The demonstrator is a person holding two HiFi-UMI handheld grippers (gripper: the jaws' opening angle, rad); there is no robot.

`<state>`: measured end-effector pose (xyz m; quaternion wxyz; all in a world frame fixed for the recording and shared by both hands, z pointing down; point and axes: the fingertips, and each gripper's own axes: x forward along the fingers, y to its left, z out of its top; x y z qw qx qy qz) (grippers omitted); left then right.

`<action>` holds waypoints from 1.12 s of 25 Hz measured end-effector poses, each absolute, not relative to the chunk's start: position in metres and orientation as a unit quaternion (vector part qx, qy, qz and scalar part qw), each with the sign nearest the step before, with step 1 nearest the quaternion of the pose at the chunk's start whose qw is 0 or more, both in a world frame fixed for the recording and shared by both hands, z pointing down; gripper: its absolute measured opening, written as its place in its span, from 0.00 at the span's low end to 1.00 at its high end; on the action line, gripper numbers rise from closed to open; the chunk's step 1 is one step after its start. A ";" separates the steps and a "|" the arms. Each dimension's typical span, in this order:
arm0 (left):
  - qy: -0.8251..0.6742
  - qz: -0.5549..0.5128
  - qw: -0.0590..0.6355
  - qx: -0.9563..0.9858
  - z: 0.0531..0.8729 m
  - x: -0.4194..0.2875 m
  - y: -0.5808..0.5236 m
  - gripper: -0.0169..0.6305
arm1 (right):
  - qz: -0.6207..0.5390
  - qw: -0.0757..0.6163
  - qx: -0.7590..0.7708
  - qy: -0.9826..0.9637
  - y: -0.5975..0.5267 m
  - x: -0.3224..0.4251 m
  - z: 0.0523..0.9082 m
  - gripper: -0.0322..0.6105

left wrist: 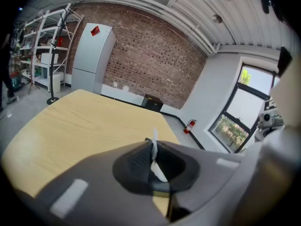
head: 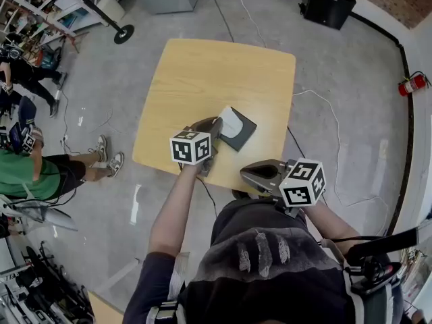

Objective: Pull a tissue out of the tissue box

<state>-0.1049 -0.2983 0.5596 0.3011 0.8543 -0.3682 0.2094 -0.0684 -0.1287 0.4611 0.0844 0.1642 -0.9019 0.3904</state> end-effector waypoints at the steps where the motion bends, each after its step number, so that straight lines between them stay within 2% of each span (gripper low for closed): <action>1: -0.367 0.207 0.300 0.856 0.557 -0.104 -0.298 0.05 | 0.391 0.084 0.164 -0.902 -0.129 -0.068 0.461 0.04; 28: -0.434 0.110 0.270 0.853 0.505 -0.155 -0.315 0.04 | 0.385 0.096 0.149 -0.906 -0.124 -0.073 0.466 0.04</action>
